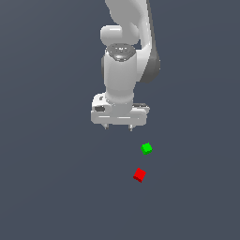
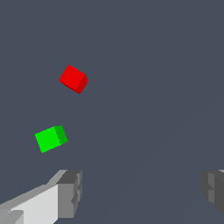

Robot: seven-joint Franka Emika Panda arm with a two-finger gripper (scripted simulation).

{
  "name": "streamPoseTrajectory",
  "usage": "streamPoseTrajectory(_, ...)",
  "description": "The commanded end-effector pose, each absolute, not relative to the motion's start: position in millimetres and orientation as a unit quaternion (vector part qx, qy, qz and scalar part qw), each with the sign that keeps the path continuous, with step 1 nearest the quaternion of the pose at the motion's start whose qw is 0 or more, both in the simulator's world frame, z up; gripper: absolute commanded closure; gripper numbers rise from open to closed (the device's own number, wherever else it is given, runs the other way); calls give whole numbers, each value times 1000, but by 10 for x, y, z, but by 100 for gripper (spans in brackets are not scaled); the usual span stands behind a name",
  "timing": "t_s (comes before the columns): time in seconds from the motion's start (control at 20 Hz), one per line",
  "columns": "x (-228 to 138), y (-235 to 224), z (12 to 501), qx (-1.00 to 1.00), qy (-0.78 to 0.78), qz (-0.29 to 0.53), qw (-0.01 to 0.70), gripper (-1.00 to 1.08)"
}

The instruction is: Stack the red cube on top of the green cube.

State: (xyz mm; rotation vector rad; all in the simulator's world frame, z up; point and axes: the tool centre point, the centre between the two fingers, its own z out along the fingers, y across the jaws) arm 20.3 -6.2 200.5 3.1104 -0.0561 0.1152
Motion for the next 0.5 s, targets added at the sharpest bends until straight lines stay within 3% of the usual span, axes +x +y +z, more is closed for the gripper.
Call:
streamPoseTrajectory(0.0,203,-62,2005,999,-18,37,14,-92)
streamPoseTrajectory(0.45,282,32,1908,999,-37,34,13,-92)
